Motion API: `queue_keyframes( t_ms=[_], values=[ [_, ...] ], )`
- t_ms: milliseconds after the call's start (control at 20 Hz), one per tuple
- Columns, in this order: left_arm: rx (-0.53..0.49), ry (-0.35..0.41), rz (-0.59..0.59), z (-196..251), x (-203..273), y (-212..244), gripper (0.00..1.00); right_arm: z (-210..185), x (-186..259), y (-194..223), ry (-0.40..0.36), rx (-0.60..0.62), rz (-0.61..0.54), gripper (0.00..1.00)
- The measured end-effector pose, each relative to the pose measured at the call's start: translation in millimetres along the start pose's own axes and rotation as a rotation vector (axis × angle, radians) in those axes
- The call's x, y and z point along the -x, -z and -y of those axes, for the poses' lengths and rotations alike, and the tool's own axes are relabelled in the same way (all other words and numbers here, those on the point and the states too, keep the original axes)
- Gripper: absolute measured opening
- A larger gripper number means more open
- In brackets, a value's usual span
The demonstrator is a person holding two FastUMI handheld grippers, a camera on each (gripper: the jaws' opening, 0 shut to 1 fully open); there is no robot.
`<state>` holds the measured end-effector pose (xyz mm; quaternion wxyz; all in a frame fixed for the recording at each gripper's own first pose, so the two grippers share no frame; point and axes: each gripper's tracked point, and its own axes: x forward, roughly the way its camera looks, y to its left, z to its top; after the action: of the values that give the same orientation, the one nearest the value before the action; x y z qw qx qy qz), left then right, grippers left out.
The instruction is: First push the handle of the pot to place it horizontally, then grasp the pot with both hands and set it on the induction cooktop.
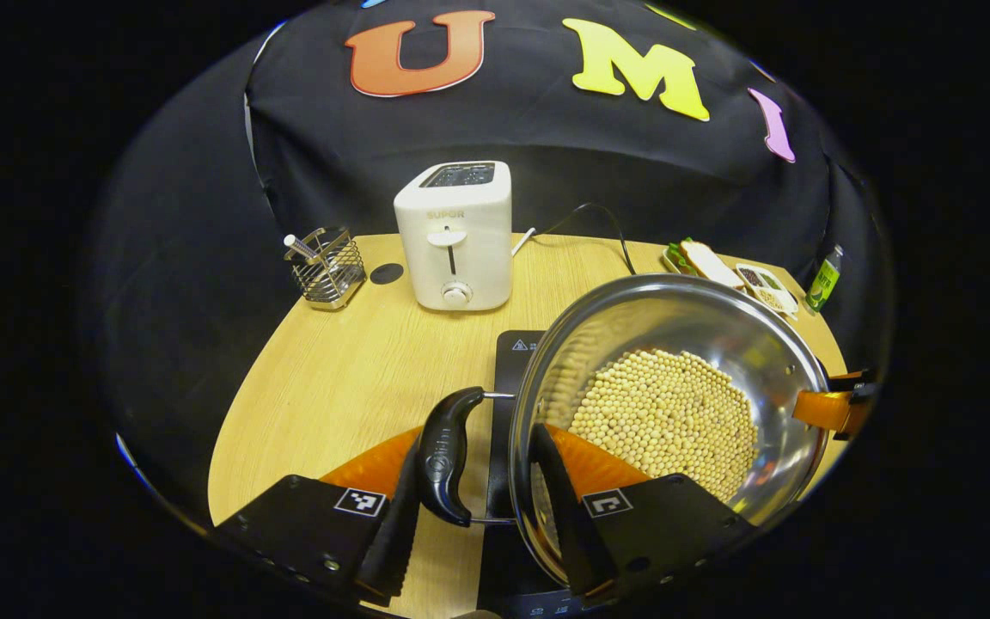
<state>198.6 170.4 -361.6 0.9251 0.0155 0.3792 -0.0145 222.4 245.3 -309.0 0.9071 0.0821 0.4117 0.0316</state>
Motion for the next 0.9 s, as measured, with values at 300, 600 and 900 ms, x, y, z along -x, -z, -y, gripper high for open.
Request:
queue_keyframes(
  t_ms=[300, 600, 900],
  values=[
    [-0.055, -0.063, 0.115, -7, 11, -31, 0.76, 2, 3, 2, 0.004, -0.02, 0.005, 0.64],
    [-0.126, -0.161, 0.237, -20, 44, -66, 0.97, 14, 27, -13, -0.011, 0.011, 0.104, 0.87],
    [-0.098, -0.133, 0.27, 5, 74, -69, 0.97, 25, 63, -29, -0.01, 0.079, 0.219, 0.85]
  ],
)
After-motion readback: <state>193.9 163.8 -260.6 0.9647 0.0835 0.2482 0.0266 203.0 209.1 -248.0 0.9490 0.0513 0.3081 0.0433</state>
